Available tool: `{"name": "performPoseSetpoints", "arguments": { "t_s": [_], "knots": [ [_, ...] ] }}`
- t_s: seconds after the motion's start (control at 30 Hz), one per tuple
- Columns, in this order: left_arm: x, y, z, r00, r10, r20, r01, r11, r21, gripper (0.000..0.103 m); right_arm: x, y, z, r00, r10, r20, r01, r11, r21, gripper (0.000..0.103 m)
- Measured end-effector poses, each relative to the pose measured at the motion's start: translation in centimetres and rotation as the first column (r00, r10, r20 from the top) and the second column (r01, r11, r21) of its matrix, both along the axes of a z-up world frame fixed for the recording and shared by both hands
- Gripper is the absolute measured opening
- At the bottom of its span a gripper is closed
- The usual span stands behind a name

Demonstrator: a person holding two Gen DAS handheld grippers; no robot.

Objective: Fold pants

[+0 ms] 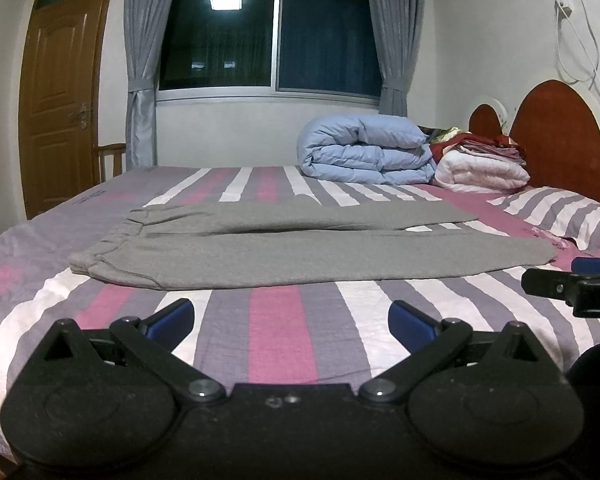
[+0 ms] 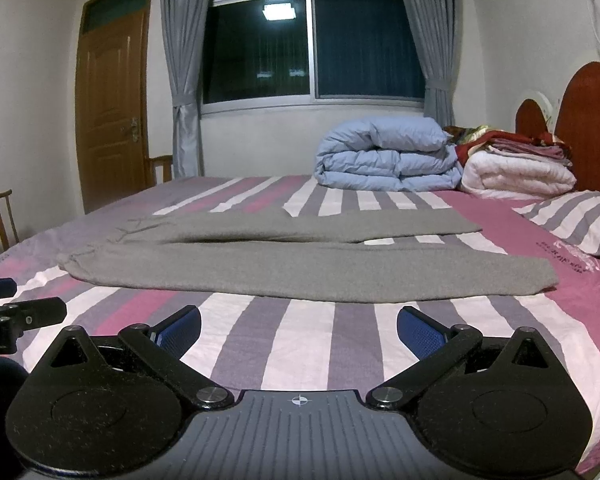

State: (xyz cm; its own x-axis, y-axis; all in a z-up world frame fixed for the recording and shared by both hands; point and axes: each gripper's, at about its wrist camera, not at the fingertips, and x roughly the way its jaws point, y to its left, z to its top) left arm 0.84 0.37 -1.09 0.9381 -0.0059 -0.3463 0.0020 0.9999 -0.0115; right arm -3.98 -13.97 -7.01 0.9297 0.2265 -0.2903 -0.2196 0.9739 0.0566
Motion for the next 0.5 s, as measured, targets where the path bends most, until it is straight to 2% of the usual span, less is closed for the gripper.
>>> {"name": "performPoseSetpoints", "arguments": {
  "t_s": [0.5],
  "knots": [
    [0.04,-0.01,0.00,1.000,-0.001,-0.002,0.001,1.000,0.002,0.097,0.07,0.13,0.03,1.000,-0.001,0.002,0.001,1.000,0.000,0.103]
  ]
}}
